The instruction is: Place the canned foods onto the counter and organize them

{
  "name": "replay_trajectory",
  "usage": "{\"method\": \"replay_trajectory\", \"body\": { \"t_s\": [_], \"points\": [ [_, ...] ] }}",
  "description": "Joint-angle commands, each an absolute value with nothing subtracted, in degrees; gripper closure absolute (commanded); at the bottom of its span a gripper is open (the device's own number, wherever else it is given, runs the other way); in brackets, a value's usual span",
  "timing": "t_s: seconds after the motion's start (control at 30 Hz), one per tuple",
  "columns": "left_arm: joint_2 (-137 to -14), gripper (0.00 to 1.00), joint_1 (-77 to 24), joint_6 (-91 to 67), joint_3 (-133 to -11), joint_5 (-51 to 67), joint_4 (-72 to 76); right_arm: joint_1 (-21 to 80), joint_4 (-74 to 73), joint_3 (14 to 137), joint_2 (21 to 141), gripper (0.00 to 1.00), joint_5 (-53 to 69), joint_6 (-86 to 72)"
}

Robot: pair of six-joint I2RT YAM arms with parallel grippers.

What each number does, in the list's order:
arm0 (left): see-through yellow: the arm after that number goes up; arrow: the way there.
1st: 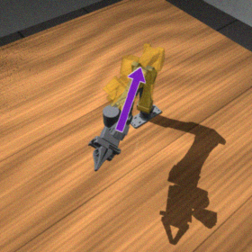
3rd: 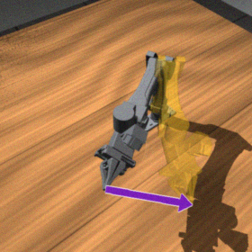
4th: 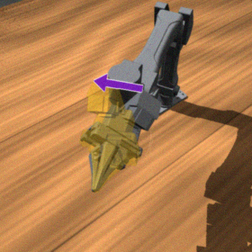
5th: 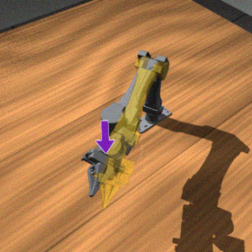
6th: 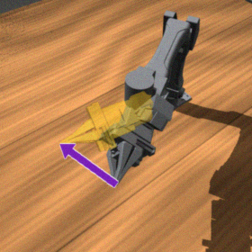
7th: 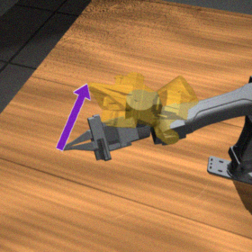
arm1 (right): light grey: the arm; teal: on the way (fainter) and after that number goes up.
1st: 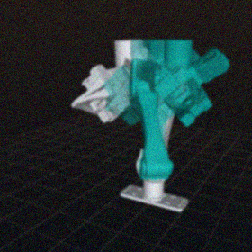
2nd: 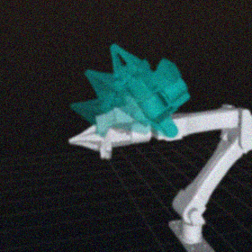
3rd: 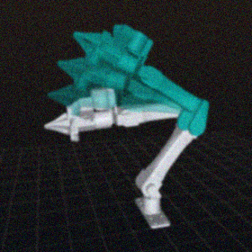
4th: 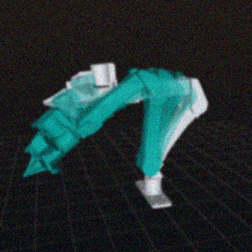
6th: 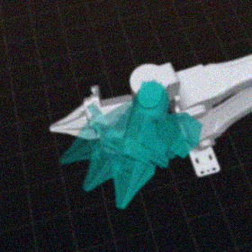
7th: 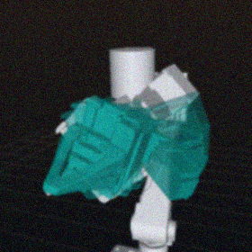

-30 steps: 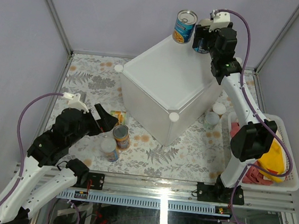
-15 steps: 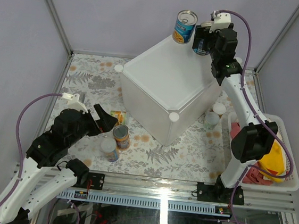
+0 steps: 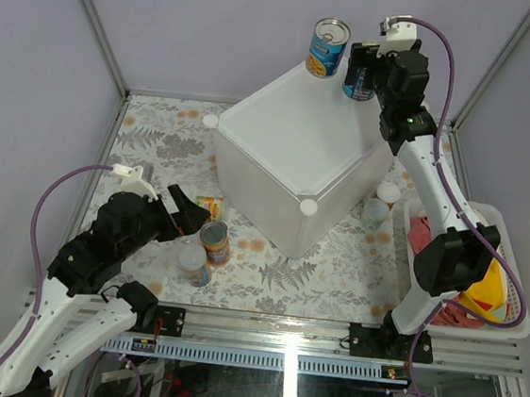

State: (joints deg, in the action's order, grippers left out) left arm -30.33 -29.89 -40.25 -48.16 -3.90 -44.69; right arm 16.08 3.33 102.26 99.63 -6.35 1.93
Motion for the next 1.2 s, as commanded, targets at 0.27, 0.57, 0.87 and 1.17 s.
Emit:
{"method": "replay_trajectory", "body": {
  "t_s": [0.27,0.57,0.87,1.17],
  "points": [
    [-30.9,0.00,-29.6,-39.7,-48.2,-2.5,-42.4,15.5,7.4,104.1,93.7,0.01,-7.5,2.6],
    [-30.4,0.00,-29.6,-40.0,-48.3,-3.0,-42.5,15.6,7.3,105.7,91.9,0.01,-7.2,2.6],
    [-30.8,0.00,-29.6,-40.8,-49.0,-4.7,-43.8,19.1,5.8,104.7,85.9,0.01,-7.6,4.9],
    [-31.7,0.00,-29.7,-42.0,-48.7,-4.9,-44.0,36.2,1.0,101.8,79.6,0.01,-11.4,10.5]
  ]
}}
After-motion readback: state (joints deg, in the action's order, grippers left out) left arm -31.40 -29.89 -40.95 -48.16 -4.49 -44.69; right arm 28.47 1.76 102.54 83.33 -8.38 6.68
